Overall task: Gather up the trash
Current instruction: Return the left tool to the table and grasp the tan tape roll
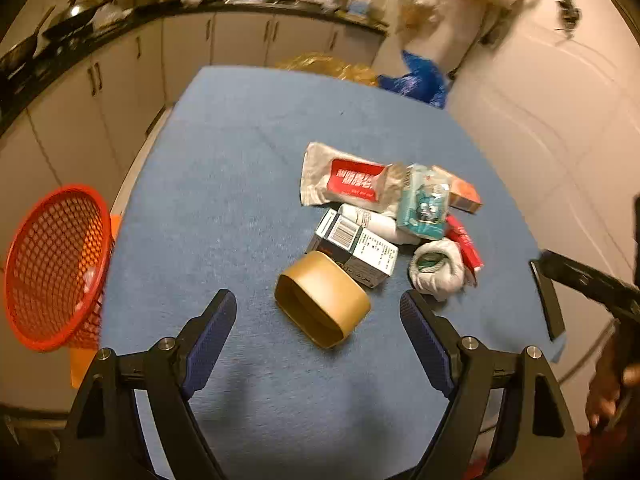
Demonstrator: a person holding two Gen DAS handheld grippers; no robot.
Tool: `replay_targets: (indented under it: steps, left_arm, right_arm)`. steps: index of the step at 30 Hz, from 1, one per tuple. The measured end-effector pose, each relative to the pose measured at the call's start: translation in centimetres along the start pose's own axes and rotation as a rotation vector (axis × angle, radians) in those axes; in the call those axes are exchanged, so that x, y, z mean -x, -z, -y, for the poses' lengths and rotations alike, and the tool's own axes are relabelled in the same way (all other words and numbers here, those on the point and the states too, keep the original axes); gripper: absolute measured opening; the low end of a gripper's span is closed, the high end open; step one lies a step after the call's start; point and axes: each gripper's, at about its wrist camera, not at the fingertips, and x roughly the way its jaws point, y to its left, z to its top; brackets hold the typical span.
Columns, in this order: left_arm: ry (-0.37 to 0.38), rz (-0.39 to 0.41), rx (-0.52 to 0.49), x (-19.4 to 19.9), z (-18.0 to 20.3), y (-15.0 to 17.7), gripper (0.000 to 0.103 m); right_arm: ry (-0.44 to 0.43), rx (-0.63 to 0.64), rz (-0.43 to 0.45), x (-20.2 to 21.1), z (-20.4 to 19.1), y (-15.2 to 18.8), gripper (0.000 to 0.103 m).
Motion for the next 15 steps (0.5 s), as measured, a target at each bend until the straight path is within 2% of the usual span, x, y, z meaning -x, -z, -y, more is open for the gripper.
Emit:
replay_targets:
  steps: [3,7,11,13,14,15]
  left_arm:
    - [-0.067,-0.044,0.043,-1.6,0.4,-0.6,0.083]
    - [-0.167,-0.084,0.01,-3.8,1.6,-1.4,0.083]
    - [-0.217,-0.126,-0.024,-5.2,2.1,-1.2,0.081]
    - [-0.216,-0.118,-0.031,-5.3,1.9,-1.0,0.073]
    - [-0.212,-0.122,-0.032,-5.4,1.7,-0.9,0.063]
    - [-0.211,-0.127,-0.03,-5.5,1.4,-0.9,0.05]
  right_arm:
    - [-0.001,-0.005,-0.002,0.3,0.7,-0.1,0.058]
    - [-0.007,0.001,-0.01,0.4,1.5,-0.2,0.058]
    - [-0.024,0.012,-0.027,0.0,1.6,-0.2,0.058]
    - [-0.042,0.024,-0.038,-0.4,1.4,-0.2,0.058]
    - [-0.05,0.034,-0.046,-0.6,1.1,-0.2,0.058]
    - [-0.057,0.045,-0.057,-1.0,0.8,-0.2,0.058]
